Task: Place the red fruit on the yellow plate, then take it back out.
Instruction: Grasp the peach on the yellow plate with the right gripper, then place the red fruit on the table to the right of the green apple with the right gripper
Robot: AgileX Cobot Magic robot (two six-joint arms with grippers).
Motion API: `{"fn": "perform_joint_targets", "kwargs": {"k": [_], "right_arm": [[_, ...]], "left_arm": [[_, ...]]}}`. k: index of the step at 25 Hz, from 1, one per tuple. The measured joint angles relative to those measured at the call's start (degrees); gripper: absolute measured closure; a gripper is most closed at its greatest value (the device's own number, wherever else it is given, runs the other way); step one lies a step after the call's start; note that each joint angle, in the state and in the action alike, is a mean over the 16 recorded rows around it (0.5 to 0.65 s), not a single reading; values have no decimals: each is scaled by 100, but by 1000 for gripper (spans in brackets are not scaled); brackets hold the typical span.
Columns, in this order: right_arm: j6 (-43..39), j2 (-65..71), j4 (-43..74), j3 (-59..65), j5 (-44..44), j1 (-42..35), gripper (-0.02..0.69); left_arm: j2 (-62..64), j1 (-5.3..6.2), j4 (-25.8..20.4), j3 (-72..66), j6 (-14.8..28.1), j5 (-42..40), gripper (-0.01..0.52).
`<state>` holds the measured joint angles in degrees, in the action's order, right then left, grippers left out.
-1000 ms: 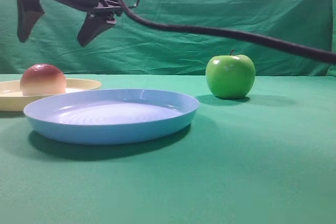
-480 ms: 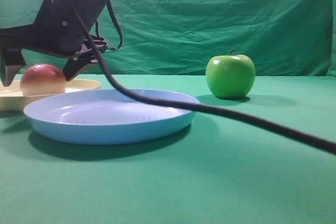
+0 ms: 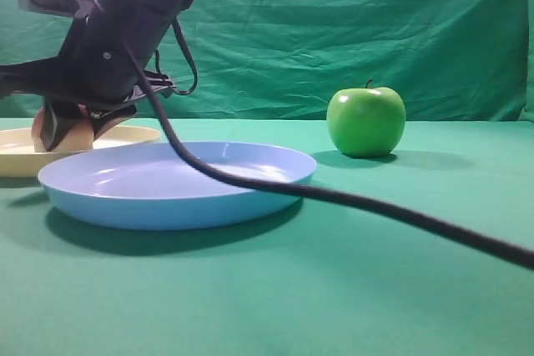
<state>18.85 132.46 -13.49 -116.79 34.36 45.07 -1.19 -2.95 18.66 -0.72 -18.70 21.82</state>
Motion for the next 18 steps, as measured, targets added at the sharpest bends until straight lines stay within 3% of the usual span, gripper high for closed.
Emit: {"fn": "perform_joint_targets", "kwargs": {"k": [11,18], "right_arm": [[-372,-1932,185,524,1573,-519,480],[-684,-3568,373,2211,1566,-917,484]], "left_arm": [[0,0,0,0,0,0,514],[0,0,0,0,0,0,514]]}}
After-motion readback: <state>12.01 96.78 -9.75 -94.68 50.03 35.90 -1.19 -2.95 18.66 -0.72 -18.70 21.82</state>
